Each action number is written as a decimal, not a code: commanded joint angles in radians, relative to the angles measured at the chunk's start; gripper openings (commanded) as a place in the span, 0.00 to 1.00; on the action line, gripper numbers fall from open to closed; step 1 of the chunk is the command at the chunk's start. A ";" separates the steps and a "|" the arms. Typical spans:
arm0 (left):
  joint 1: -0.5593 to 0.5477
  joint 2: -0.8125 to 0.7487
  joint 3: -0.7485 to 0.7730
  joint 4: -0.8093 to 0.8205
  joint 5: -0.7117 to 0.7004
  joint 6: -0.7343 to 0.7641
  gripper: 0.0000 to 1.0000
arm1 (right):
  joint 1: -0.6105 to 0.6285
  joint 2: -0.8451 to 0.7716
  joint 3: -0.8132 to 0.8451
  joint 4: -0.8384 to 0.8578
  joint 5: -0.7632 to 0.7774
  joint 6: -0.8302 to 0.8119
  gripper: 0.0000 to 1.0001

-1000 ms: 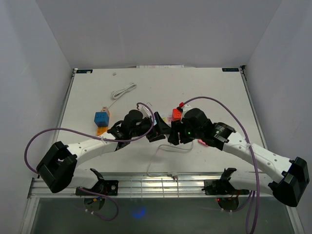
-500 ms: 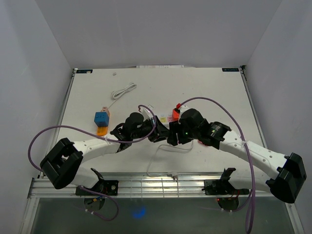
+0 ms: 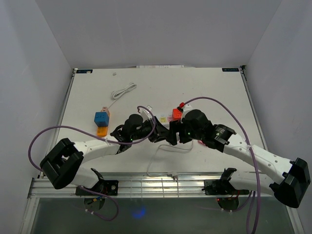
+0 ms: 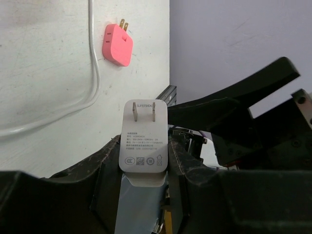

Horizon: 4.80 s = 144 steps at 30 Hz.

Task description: Insert the plug

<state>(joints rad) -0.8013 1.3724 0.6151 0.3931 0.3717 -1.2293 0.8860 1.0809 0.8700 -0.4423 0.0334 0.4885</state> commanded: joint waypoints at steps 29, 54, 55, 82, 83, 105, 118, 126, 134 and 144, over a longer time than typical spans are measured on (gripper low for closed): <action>-0.009 -0.130 -0.110 0.099 -0.194 -0.525 0.00 | 0.013 -0.211 -0.285 0.565 0.022 -0.088 0.91; 0.002 -0.119 -0.153 0.207 -0.172 -0.556 0.00 | 0.021 -0.309 -0.391 0.537 0.086 -0.056 0.73; 0.002 -0.119 -0.155 0.205 -0.172 -0.558 0.00 | 0.021 -0.311 -0.390 0.539 0.082 -0.057 0.75; 0.001 -0.121 -0.186 0.205 -0.159 -0.579 0.00 | 0.022 -0.239 -0.361 0.614 0.037 -0.068 0.74; 0.001 -0.119 -0.186 0.205 -0.157 -0.579 0.00 | 0.024 -0.239 -0.359 0.614 0.037 -0.070 0.74; 0.048 -0.151 -0.151 0.039 -0.175 -0.457 0.98 | 0.024 -0.130 -0.180 0.403 0.109 -0.013 0.33; 0.209 -0.452 -0.068 -0.468 -0.520 -0.182 0.98 | 0.001 0.252 0.369 -0.186 0.131 0.039 0.31; 0.212 -0.473 -0.092 -0.482 -0.700 -0.102 0.98 | -0.022 0.707 0.939 -0.634 0.076 -0.040 0.30; 0.217 -0.414 -0.086 -0.455 -0.755 -0.012 0.98 | -0.065 0.987 1.310 -0.866 0.036 -0.102 0.27; 0.229 -0.346 -0.072 -0.412 -0.700 0.054 0.98 | -0.075 0.887 1.151 -0.685 0.036 -0.295 0.19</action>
<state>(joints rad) -0.5831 1.0142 0.5209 -0.0349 -0.3477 -1.2198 0.8055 2.0693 2.0617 -1.2053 0.0765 0.3115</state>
